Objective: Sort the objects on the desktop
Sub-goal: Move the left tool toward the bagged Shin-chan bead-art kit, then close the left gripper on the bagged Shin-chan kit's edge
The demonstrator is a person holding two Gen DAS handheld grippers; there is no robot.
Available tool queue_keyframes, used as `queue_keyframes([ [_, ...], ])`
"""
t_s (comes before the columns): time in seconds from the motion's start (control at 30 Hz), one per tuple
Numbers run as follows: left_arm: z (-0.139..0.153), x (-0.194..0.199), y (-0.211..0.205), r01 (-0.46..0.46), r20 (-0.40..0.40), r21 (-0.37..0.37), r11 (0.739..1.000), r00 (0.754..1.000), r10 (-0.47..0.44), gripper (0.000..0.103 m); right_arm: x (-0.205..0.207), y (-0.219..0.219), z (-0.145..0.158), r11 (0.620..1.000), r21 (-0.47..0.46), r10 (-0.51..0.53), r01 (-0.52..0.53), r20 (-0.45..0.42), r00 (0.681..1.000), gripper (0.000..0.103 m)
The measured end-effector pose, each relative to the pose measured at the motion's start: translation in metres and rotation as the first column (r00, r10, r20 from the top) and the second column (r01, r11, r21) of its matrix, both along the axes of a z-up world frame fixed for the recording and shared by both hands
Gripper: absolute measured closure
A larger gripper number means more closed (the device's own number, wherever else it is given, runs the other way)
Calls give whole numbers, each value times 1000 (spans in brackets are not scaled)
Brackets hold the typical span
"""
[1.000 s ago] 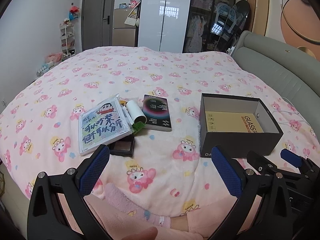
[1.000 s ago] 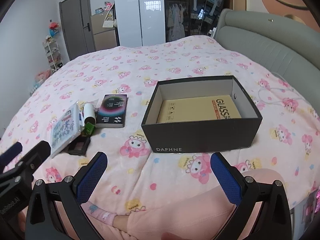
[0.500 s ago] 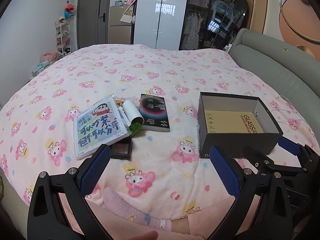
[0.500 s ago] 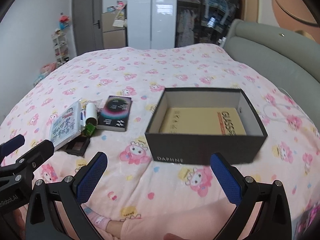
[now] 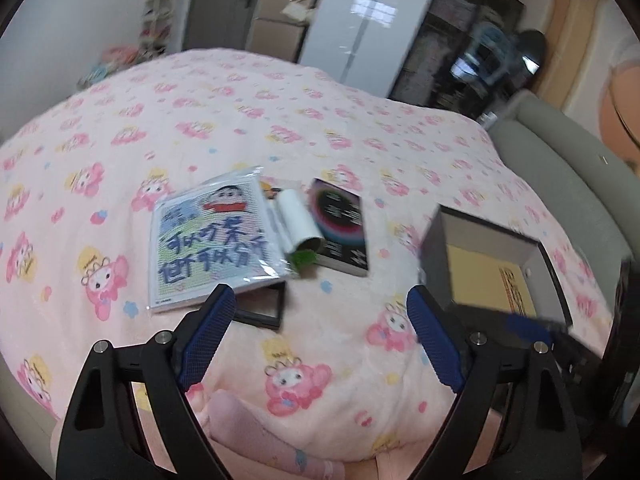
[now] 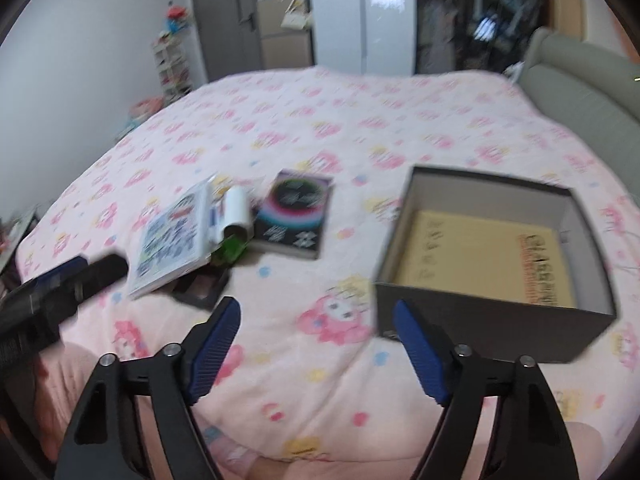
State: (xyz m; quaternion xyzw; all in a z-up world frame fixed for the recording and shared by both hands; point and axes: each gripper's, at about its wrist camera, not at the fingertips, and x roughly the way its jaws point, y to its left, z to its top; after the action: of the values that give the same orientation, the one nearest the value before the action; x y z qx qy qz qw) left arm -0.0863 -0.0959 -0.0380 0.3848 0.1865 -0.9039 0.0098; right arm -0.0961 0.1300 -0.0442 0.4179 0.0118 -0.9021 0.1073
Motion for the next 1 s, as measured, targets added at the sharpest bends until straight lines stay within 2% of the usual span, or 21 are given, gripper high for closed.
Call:
queue_keyframes([
  [0.1, -23, -33, -37, -94, 121, 82, 992, 989, 84, 16, -18, -24, -10, 998, -1, 63, -63, 34, 997, 34],
  [0.2, -51, -54, -73, -196, 215, 215, 957, 965, 150, 20, -37, -49, -15, 994, 11, 108, -109, 51, 993, 37],
  [0.37, -84, -57, -105, -344, 290, 173, 923, 913, 286, 20, -69, -95, -31, 983, 59, 169, -174, 90, 982, 38],
  [0.53, -129, -53, -132, -473, 417, 282, 835, 844, 338, 19, -91, -127, -54, 977, 94, 180, -190, 112, 977, 38],
  [0.6, -132, -54, -132, -478, 424, 269, 836, 839, 342, 18, -99, -136, -62, 977, 96, 180, -192, 122, 976, 38],
  [0.7, -136, -57, -130, -490, 431, 211, 846, 823, 369, 16, -108, -146, -69, 976, 69, 195, -206, 141, 971, 38],
  [0.9, -158, -60, -141, -562, 505, 202, 802, 762, 406, 15, -124, -160, -84, 970, 67, 219, -234, 179, 959, 38],
  [1.0, -170, -61, -147, -581, 531, 241, 777, 749, 395, 10, -132, -163, -92, 970, 25, 230, -241, 221, 948, 38],
])
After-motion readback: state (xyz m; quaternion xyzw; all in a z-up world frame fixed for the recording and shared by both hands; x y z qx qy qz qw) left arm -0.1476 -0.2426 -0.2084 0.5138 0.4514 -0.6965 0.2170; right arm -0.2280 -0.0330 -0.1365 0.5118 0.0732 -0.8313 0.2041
